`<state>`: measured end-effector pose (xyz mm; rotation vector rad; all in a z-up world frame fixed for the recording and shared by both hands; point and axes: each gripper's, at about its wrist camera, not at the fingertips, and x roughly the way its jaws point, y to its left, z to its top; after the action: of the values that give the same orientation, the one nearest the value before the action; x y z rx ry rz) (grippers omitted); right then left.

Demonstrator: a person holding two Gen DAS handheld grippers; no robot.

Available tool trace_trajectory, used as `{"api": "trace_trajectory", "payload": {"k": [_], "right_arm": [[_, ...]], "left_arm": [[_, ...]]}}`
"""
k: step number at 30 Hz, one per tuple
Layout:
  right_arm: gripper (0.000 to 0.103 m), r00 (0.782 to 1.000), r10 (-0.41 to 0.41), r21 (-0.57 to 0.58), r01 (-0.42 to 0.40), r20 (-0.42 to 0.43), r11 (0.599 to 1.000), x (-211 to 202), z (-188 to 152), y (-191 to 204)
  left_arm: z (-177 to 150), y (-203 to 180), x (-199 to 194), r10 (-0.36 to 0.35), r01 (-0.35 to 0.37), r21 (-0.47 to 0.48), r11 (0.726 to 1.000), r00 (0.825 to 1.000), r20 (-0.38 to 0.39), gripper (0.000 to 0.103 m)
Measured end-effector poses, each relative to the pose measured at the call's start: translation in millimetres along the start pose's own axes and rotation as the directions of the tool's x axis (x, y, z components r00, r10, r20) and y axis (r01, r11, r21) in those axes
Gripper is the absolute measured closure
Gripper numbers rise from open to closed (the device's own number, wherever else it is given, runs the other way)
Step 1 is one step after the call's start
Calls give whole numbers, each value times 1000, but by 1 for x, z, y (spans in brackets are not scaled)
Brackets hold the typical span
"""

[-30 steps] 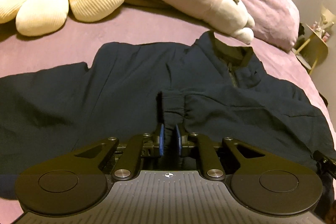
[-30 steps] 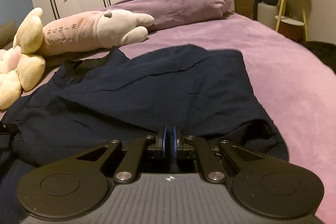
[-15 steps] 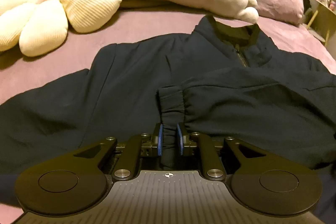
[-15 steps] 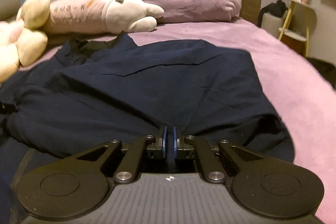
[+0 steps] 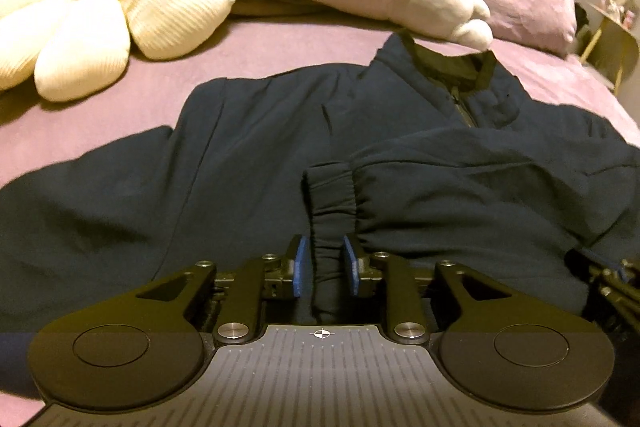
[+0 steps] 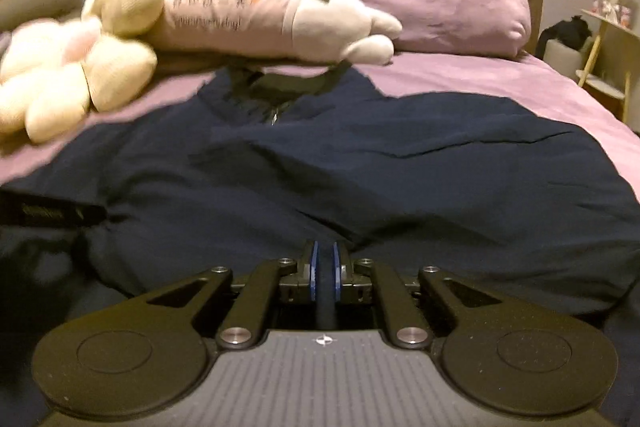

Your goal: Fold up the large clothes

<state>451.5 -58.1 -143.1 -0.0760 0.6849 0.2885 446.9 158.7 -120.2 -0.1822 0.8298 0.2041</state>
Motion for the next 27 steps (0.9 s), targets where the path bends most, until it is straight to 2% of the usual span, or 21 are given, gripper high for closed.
{"api": "trace_trajectory", "payload": {"k": [2,5,7,9,11,12,14,15,16,18,19,22,25,27], "right_arm": [[95,1000,-22,-41,22,8,999,2,-3,7],[95,999,-41,-71,42,17,997,2,-7,11],[95,998,-54,-90,56,18,994,2,-8,14],[95,998,-65,-110,67,17,992,1,-7,15],[95,997,-78,-144,79,9,986,2,-6,18],[95,996,-87,-167,87,4,982,2,-5,21],[95,993,-115,-217,109,-13,970,-1,0,29],[95,992,-125,-220,116,-26,969,-6,5,32],[95,994,-102,-192,95,-30,977,-14,10,33],[92,1000,-22,-127,23,7,992,-30,17,36],[90,999,-7,-113,11,35,994,-37,19,41],[87,998,40,-138,-32,56,990,-38,24,69],[87,999,33,-202,-29,17,979,-16,16,103],[89,999,-15,-249,8,-28,968,4,6,119]], "left_arm": [[-1,12,1,-44,44,-80,996,999,-1,71],[-4,32,-1,-107,108,-199,974,994,18,60],[-7,43,-7,-149,150,-254,956,989,22,39],[-8,52,-16,-189,186,-280,942,982,18,26],[-11,62,-33,-175,174,-291,941,984,20,24],[-14,70,-44,-166,165,-302,939,986,23,17],[-25,93,-69,-182,187,-337,923,982,48,14],[-33,107,-82,-201,212,-351,912,977,66,12],[-42,122,-95,-190,205,-365,908,979,77,6],[-60,153,-116,-135,162,-389,907,986,97,6],[-68,169,-124,-122,154,-406,901,987,105,6],[-89,214,-139,-66,111,-491,864,992,107,6],[-104,246,-143,-41,91,-552,829,994,103,6],[-110,259,-145,-27,86,-568,819,993,111,6]]}}
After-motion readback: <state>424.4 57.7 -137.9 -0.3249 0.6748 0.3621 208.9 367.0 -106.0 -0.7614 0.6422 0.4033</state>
